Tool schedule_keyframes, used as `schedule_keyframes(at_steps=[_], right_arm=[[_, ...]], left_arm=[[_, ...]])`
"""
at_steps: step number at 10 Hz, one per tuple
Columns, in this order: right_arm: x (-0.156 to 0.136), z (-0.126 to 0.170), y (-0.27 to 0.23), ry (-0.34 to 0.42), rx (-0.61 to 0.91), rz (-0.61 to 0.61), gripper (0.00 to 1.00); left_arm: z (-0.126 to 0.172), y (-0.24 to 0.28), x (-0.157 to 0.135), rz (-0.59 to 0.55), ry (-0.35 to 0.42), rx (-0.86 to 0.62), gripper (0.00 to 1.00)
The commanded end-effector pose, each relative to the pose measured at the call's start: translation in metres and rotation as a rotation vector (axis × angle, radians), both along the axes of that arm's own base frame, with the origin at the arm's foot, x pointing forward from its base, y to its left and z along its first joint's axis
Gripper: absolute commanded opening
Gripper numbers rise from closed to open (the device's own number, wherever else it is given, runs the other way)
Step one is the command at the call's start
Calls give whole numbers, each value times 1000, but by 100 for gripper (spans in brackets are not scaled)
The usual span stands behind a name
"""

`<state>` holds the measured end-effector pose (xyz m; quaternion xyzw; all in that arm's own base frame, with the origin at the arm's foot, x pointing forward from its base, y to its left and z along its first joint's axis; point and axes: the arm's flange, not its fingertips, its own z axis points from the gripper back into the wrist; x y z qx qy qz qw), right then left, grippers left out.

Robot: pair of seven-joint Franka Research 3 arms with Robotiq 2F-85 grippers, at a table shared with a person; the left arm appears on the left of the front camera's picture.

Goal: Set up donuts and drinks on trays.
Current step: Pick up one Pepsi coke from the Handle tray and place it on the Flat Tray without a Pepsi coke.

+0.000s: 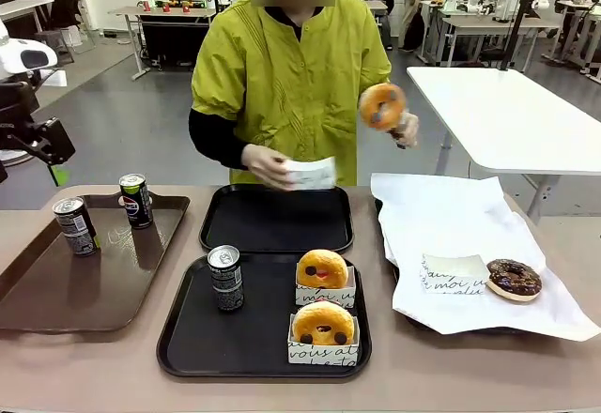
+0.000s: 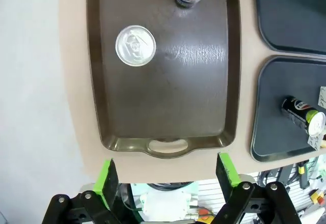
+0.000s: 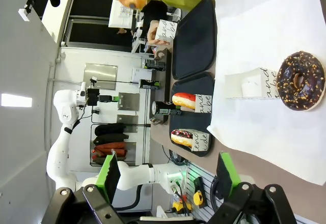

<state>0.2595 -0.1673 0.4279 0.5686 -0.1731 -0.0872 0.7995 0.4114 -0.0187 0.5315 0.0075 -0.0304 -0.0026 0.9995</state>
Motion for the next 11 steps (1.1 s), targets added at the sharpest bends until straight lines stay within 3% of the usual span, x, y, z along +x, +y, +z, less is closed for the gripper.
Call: schedule_keyframes(at_steps=[1,2,7,8,9,11], right_arm=[[1,0,-1,-19,10,0,100],[1,0,-1,-19,10,0,100],[1,0,-1,-19,10,0,100],[1,0,-1,-19,10,0,100],[1,0,-1,-19,10,0,100],[1,0,-1,-19,10,0,100]], left_arm=[[2,-7,1,-49,-34,-53,100],[0,0,0,0,0,0,100],[-1,-1,2,-8,-5,-9,100],[-12,3,20,-6,-4,-25,100],[-26,10,26,-40,-71,21,100],[-43,23,39,-22,-119,43,100]])
